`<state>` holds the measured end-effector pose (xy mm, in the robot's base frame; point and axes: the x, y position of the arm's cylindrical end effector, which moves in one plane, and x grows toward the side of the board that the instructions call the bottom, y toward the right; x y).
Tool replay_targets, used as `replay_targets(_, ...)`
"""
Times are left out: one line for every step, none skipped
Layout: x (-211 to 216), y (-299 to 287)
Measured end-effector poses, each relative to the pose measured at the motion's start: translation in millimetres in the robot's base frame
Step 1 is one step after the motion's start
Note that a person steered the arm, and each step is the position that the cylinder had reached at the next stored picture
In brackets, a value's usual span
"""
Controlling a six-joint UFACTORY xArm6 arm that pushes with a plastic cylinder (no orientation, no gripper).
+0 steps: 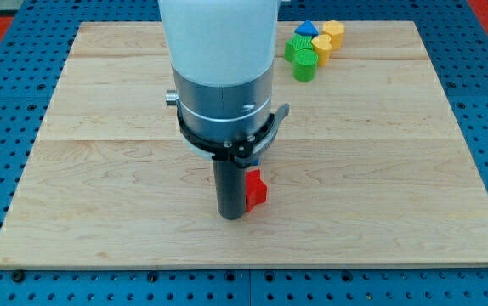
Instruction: Slide the group of blocks up a bit
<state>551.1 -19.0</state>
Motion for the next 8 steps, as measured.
replay_targets(-2, -20)
replay_targets(19, -46)
replay_targets(19, -114)
replay_targets(-32, -193)
replay_targets(-118, -218)
replay_targets(-199, -185)
replay_targets(-217, -114)
replay_targets(-192, -7)
